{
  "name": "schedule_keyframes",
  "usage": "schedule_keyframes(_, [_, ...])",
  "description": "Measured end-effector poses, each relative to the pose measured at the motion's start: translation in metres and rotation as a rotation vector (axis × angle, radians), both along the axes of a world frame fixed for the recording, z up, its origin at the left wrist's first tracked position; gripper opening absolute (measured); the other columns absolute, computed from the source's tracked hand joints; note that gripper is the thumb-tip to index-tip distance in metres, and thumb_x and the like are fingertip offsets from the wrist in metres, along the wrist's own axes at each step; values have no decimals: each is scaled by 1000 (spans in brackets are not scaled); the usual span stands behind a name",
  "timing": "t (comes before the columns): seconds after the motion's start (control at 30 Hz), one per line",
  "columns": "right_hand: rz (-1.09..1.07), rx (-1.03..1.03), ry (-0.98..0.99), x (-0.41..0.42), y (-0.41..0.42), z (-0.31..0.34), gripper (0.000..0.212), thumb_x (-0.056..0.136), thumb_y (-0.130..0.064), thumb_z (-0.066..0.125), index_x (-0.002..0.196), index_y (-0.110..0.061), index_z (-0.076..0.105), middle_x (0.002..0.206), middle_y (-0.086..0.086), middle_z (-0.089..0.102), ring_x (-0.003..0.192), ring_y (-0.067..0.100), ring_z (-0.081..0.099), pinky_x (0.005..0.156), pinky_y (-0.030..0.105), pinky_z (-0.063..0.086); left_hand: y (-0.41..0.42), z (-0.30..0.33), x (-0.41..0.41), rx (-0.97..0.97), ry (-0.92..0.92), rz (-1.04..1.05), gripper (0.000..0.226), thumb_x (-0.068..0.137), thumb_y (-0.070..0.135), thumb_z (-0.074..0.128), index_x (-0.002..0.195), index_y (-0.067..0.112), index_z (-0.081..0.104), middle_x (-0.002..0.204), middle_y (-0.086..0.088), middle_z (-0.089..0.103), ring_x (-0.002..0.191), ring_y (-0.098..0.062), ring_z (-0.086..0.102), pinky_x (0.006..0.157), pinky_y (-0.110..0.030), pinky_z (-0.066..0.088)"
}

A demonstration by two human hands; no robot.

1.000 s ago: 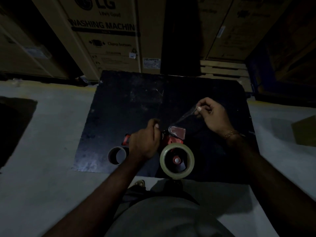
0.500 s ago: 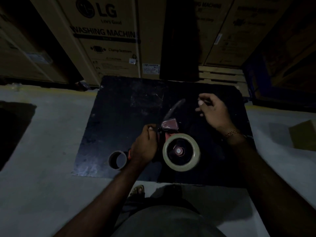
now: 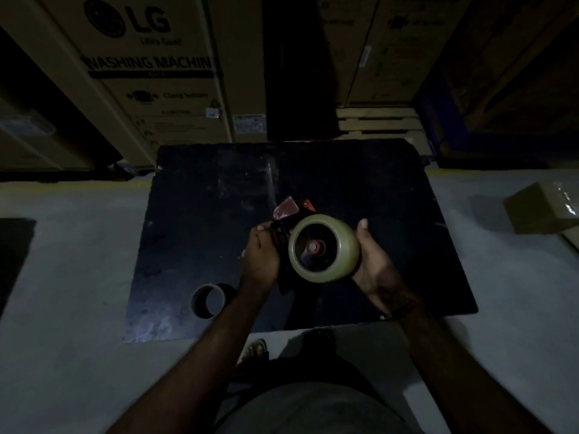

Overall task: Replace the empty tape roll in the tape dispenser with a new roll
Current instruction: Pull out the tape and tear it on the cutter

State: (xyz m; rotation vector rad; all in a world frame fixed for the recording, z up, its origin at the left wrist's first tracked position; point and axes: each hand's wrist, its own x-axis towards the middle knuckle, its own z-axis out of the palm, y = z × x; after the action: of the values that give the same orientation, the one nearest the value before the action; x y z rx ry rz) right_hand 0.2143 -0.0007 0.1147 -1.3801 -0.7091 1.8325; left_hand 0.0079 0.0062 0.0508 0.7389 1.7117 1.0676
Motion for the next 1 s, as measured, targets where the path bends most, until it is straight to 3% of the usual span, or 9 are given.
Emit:
schedule_keyframes(0.13, [-30,83,-31,-4,-6,8,75,84,-73,55,138,-21,62,141,9,68,127,23,67,90,44,63,7,-6,8,-58,-116,-4,40,97,54,37,99,19,57,102,-15,60,98,-28,59,101,-54,51])
schedule_keyframes(0.23, [-48,107,-80,-10,-11,6,104,51,-89,76,135,-29,61,138,2,67,124,22,67,79,39,64,15,-2,12,-129,-345,61,54,84,66,44,98,17,61,104,-13,63,100,-28,58,96,-45,47])
schedule_keyframes(0.3, [-61,110,-109,-21,-21,-2,104,38,-95,74,123,-35,61,127,-2,69,112,18,71,75,37,64,14,16,15,-178,-397,90,56,97,60,39,99,12,66,107,-18,70,105,-34,66,99,-42,51])
schedule_keyframes(0.43, [-42,105,-165,-58,-52,-17,69,79,-78,55,120,-23,58,132,12,67,100,15,72,79,35,61,7,25,19,-259,-247,-3,38,112,32,36,117,7,65,133,-24,66,117,-42,66,108,-56,54])
schedule_keyframes(0.57, [-55,160,-283,-74,-76,-30,33,95,-63,53,120,-43,62,112,-23,72,108,3,69,98,39,58,2,27,26,-314,-343,31,33,108,29,42,103,13,69,110,-14,74,99,-30,70,93,-49,61])
schedule_keyframes(0.63, [-61,197,-339,-77,-83,-33,39,99,-59,54,138,-52,55,129,-30,66,122,2,65,106,37,54,-4,30,32,-302,-467,22,35,108,28,42,102,11,71,94,-9,72,87,-26,67,76,-36,58])
schedule_keyframes(0.7, [-110,197,-388,-80,-89,-31,56,102,-50,56,155,-37,44,139,-27,56,127,4,59,106,29,52,-7,28,37,-328,-529,22,35,107,28,45,91,12,70,80,-9,68,73,-24,64,64,-30,53])
schedule_keyframes(0.83, [-175,200,-502,-78,-97,-39,55,102,-50,56,152,-28,52,137,-3,68,91,6,64,62,14,52,-14,24,50,-393,-652,-34,38,104,26,42,78,13,66,58,-7,61,47,-19,59,47,-21,49])
schedule_keyframes(1.0, [-153,208,-476,-75,-101,-35,52,105,-46,51,154,-28,50,135,-9,66,119,4,63,79,11,55,-17,20,57,-369,-713,-11,39,94,34,55,109,5,77,93,-17,73,74,-28,69,64,-31,58])
